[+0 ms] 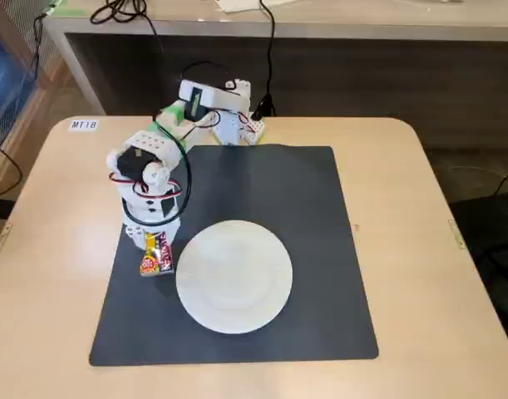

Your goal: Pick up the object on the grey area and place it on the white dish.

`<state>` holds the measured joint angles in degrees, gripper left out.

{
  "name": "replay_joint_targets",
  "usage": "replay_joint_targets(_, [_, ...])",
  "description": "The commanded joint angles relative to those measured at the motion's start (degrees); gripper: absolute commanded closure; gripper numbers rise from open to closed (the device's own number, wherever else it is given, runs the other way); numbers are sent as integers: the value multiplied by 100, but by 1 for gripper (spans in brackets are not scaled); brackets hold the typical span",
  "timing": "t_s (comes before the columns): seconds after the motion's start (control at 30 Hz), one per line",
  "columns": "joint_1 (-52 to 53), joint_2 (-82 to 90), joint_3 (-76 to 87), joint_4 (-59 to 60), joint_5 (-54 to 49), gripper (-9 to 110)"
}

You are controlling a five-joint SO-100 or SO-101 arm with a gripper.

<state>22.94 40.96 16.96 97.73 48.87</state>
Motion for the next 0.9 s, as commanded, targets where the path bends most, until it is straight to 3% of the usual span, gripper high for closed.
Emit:
replay_joint_targets(0.0, [-246,589,-747,-44,-615,94])
replay_joint_targets(0.53, [-2188,176,-1406,-53,-3665,94])
replay_joint_targets(0.87, [-2030,-993,-1652,-53,-4544,96])
